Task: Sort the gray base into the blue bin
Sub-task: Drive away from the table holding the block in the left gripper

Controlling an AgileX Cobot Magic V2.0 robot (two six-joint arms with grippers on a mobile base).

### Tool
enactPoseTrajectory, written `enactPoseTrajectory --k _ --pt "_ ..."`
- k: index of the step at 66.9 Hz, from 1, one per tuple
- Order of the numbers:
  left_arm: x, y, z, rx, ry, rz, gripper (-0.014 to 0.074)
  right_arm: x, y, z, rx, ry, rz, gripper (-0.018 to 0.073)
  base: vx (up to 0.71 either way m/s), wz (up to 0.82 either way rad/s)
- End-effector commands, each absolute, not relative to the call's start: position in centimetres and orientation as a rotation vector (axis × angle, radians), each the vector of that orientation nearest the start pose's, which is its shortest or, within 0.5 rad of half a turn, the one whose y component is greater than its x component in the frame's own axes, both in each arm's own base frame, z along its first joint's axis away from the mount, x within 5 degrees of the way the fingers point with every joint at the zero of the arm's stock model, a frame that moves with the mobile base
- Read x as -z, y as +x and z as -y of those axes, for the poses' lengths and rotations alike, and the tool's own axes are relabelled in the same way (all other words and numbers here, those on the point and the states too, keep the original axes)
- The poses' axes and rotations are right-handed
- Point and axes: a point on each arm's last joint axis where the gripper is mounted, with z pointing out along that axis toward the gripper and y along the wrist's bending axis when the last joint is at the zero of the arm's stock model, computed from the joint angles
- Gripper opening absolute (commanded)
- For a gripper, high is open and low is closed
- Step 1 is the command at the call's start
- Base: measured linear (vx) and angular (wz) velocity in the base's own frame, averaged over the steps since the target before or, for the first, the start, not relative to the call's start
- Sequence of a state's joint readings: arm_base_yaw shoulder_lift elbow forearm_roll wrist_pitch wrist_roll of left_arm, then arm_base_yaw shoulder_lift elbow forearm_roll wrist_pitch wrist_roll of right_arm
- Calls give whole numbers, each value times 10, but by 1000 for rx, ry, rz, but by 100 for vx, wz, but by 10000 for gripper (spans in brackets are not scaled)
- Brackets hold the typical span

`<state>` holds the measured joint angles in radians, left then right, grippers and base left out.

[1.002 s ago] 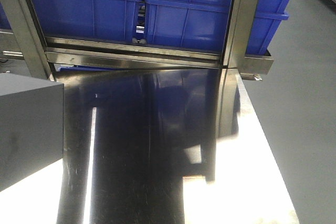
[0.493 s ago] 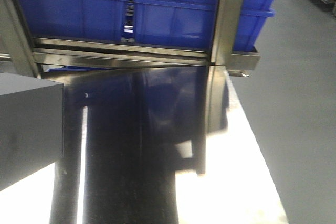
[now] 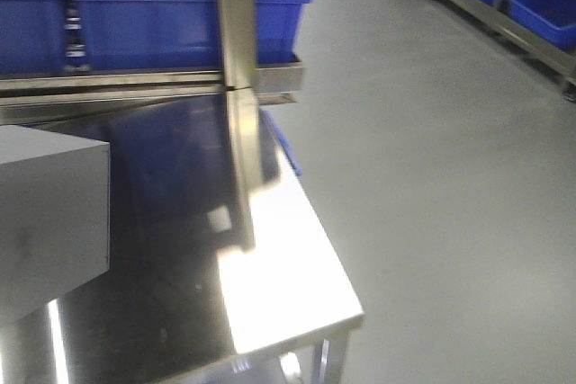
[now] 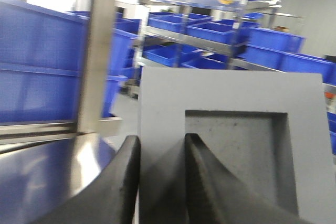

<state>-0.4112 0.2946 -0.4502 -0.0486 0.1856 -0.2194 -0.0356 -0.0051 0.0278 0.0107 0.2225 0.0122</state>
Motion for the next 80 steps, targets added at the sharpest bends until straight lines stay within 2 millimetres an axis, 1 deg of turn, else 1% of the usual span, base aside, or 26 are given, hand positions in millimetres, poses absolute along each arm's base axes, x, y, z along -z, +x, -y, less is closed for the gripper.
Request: enactPoseTrajectory --k 1,42,80 --pt "-347 61 27 577 100 -1408 2 -189 58 2 20 34 -1676 -5 -14 -59" --pt "-347 61 27 577 100 -1408 2 -189 58 2 20 34 -1676 -5 -10 -57" --pt "-347 61 27 577 100 -1408 2 -189 58 2 20 34 -1676 -5 4 -52"
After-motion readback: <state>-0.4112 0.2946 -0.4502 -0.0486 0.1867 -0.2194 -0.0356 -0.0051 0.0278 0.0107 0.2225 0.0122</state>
